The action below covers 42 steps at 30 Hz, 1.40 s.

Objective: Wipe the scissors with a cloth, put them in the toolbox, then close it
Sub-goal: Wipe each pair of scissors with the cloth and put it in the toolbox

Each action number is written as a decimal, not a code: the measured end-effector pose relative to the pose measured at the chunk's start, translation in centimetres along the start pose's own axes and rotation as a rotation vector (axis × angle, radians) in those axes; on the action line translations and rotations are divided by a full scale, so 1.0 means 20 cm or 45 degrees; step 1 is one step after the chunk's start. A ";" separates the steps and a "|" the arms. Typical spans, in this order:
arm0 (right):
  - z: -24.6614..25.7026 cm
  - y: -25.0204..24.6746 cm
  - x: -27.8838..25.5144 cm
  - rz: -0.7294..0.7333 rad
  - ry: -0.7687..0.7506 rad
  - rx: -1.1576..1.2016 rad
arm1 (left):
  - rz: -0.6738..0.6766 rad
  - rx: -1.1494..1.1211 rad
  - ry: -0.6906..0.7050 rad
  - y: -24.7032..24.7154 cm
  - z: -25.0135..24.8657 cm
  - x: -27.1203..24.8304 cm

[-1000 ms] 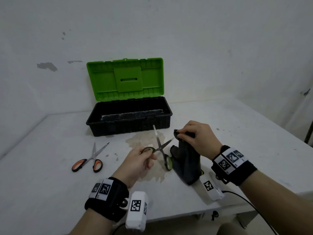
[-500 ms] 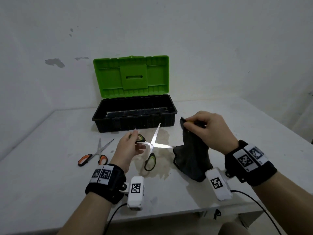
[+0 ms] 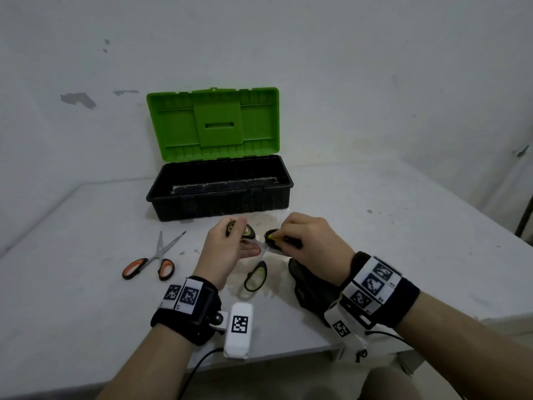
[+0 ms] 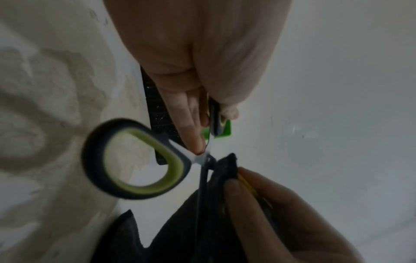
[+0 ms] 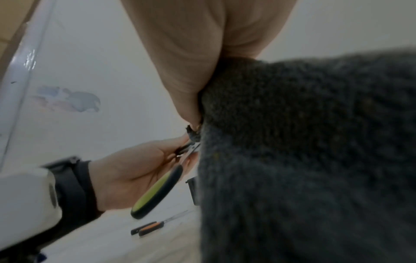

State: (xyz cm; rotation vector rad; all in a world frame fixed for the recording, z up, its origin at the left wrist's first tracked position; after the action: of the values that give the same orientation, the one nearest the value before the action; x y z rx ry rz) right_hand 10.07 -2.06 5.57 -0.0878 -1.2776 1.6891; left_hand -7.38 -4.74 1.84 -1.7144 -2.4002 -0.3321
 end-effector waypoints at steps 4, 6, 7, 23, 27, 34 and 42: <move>0.00 0.04 -0.01 0.028 -0.031 -0.033 | 0.017 0.021 -0.016 0.02 -0.01 0.00; 0.00 0.06 -0.02 0.041 -0.049 -0.071 | 0.035 0.031 -0.026 0.03 -0.01 0.00; -0.01 0.06 -0.02 0.047 -0.052 -0.080 | 0.048 0.040 -0.033 0.03 -0.01 0.00; -0.01 -0.03 -0.03 0.066 -0.118 -0.018 | 0.110 0.056 -0.145 0.03 0.05 0.01; -0.02 0.04 -0.03 0.158 -0.099 -0.056 | 0.179 0.145 -0.105 0.05 0.03 0.01; -0.16 -0.02 0.03 -0.055 0.193 -0.041 | 0.215 0.141 -0.098 0.03 0.04 -0.01; -0.09 -0.05 -0.03 0.014 0.005 0.019 | 0.166 0.182 -0.103 0.03 0.05 -0.01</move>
State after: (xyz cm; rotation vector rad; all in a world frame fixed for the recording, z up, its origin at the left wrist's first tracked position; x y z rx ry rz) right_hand 12.02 -1.19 5.20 -0.0894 -1.2632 1.7070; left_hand -6.76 -4.47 0.91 -1.8397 -2.2892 -0.0726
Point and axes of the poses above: each hand's wrist, its own x-axis towards the middle knuckle, its own y-axis out of the palm, z = x × y, the point moved 4 cm from there along x, towards the middle knuckle, and after that the axes turned 14 degrees about y, right-handed, at the moved point
